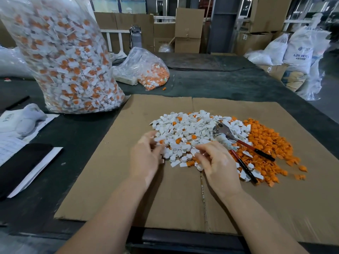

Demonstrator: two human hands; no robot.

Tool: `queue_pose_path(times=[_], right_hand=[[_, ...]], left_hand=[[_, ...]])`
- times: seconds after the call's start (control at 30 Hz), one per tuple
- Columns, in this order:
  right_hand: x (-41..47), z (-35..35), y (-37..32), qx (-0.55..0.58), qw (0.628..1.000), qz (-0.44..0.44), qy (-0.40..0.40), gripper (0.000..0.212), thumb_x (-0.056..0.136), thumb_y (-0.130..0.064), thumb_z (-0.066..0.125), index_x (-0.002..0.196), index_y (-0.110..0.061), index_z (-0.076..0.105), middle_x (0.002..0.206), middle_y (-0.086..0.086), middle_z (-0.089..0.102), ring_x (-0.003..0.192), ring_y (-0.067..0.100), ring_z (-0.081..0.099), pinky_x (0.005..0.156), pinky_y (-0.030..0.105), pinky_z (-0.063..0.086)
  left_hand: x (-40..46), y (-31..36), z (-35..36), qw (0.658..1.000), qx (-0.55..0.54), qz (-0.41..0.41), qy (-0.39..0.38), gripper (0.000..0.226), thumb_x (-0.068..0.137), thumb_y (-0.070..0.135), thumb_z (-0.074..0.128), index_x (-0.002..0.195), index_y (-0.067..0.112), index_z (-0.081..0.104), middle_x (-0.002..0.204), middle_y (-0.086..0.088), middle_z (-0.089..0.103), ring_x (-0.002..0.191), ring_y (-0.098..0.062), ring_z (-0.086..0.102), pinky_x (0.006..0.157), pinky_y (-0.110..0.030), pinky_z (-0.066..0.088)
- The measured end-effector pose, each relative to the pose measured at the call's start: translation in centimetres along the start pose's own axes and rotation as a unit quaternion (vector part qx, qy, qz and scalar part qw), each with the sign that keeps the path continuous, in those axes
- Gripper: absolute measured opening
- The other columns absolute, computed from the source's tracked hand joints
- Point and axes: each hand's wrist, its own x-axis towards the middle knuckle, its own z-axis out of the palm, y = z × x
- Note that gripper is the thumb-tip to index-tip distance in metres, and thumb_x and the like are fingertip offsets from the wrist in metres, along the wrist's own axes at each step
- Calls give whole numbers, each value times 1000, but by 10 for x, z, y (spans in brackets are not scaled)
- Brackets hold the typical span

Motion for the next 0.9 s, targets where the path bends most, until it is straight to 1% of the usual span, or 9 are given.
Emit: queue_pose_path(times=[0.07, 0.23, 0.37, 0.47, 0.57, 0.63, 0.67, 0.77, 0.9], right_hand=[[2, -1, 3, -14, 1000, 2, 8, 11, 80, -1, 70, 91, -2, 70, 84, 4, 65, 81, 17, 60, 75, 17, 43], [4, 2, 6, -37, 999, 21, 0, 8, 80, -1, 70, 87, -5, 70, 82, 4, 66, 80, 19, 61, 71, 22, 45], [3, 3, 7, -56, 998, 26, -30, 6, 81, -3, 69, 86, -6, 71, 82, 4, 66, 82, 21, 60, 72, 25, 46], [2, 3, 3, -58, 996, -2, -61, 6, 77, -5, 73, 82, -7, 71, 79, 3, 66, 81, 22, 60, 73, 30, 48], [3, 5, -1, -87, 990, -31, -103, 6, 75, -11, 76, 79, -10, 72, 78, 1, 66, 79, 21, 59, 73, 35, 47], [3, 7, -3, -112, 986, -47, -117, 6, 76, -14, 76, 79, -11, 71, 78, 1, 65, 80, 22, 57, 73, 36, 44], [4, 8, -3, -127, 983, -56, -122, 5, 77, -14, 74, 79, -11, 70, 79, 1, 65, 81, 23, 57, 72, 36, 43], [5, 10, -4, -159, 976, -70, -131, 3, 80, -12, 71, 78, -11, 69, 78, 2, 64, 81, 25, 56, 72, 36, 40], [3, 10, -2, -186, 974, -66, -115, 8, 74, -8, 76, 74, -10, 68, 73, 4, 63, 75, 27, 58, 67, 38, 44]], left_hand=[[14, -9, -18, 997, 61, -16, 50, 35, 89, 14, 63, 123, 18, 56, 95, 3, 63, 75, -13, 60, 71, -28, 50], [28, -27, -36, 966, 251, -10, 60, 31, 93, 14, 56, 124, 10, 59, 116, -9, 64, 106, -25, 57, 89, -30, 42], [30, -28, -34, 954, 296, -6, 44, 39, 93, 12, 53, 132, 11, 53, 125, -13, 50, 115, -28, 48, 97, -33, 39], [30, -24, -34, 966, 252, -36, 43, 47, 90, 6, 48, 136, 11, 48, 136, -12, 42, 127, -29, 32, 106, -33, 29], [21, -15, -30, 979, 188, 0, 79, 43, 85, 3, 51, 126, 13, 57, 130, -8, 43, 123, -22, 29, 101, -23, 25], [11, -7, -23, 982, 159, 75, 67, 29, 81, 0, 58, 105, 14, 67, 112, -5, 49, 106, -16, 37, 83, -7, 26], [6, -4, -19, 982, 151, 110, 38, 22, 80, 0, 62, 95, 15, 68, 101, -1, 51, 98, -14, 41, 76, -5, 29], [-5, 3, -3, 958, 193, 197, -81, 12, 80, 13, 68, 91, 17, 72, 86, 12, 52, 93, -13, 46, 80, -20, 31], [-10, 3, 15, 923, 277, 225, -143, 24, 87, 36, 62, 109, 28, 69, 100, 11, 58, 102, -13, 43, 83, -25, 23]])
